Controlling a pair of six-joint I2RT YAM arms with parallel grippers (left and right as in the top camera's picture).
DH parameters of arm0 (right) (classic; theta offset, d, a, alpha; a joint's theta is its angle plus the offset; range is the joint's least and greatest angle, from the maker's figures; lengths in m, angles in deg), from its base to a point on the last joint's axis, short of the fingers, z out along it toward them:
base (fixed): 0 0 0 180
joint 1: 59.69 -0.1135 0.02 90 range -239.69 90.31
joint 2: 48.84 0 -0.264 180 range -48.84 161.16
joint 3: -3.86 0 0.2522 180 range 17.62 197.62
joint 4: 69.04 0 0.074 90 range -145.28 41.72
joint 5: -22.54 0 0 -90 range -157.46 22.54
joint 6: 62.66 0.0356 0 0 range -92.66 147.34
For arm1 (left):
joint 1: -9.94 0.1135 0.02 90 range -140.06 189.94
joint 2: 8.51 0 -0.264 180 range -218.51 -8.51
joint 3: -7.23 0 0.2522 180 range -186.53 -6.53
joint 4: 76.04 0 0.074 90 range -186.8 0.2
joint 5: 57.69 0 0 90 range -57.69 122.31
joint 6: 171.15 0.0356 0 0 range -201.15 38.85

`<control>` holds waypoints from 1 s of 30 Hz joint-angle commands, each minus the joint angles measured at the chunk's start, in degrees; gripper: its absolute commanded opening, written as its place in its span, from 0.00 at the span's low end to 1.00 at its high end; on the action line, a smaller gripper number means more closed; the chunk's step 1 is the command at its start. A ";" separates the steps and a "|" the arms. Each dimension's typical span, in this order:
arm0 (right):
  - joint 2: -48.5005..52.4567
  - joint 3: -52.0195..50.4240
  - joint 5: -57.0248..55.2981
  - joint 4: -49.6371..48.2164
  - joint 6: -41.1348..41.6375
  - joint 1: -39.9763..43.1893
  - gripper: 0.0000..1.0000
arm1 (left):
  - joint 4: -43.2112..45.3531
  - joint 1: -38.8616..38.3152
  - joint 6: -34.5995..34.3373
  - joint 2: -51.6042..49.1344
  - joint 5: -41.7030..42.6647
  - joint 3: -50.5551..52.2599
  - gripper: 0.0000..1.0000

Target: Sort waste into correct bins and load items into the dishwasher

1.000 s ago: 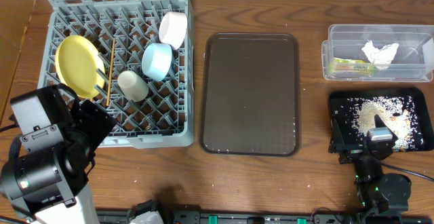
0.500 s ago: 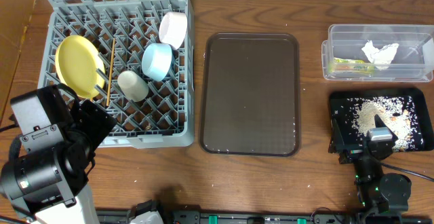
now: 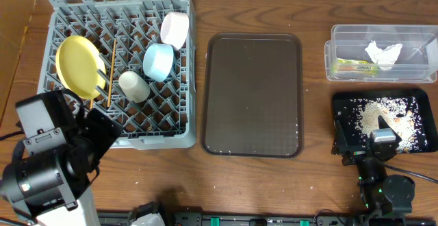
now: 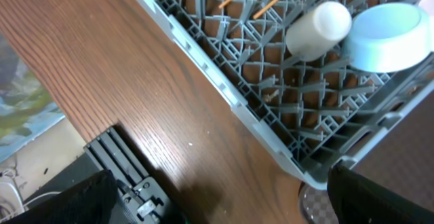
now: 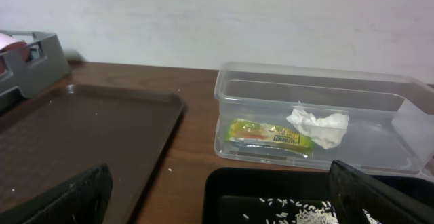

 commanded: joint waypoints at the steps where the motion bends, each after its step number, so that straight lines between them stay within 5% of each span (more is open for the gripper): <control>1: -0.44 -0.17 -0.59 0.20 -0.57 -0.66 0.99 | 0.63 -2.64 1.25 1.64 1.66 3.61 0.99; 4: -0.44 -0.17 -0.59 0.20 -0.59 -0.63 0.99 | 5.03 -7.48 6.34 4.81 2.27 10.03 0.99; 11: -0.44 -0.17 -0.59 0.20 -0.57 -0.66 0.99 | 36.00 -15.78 23.61 19.17 16.87 34.80 0.99; 22: -0.44 -0.17 -0.59 0.20 -0.59 -0.63 0.99 | 71.12 -21.79 23.76 42.36 17.90 69.57 0.99; 30: -0.44 -0.17 -0.59 0.20 -0.59 -0.63 0.99 | 84.72 -24.02 23.78 53.62 17.86 81.13 0.99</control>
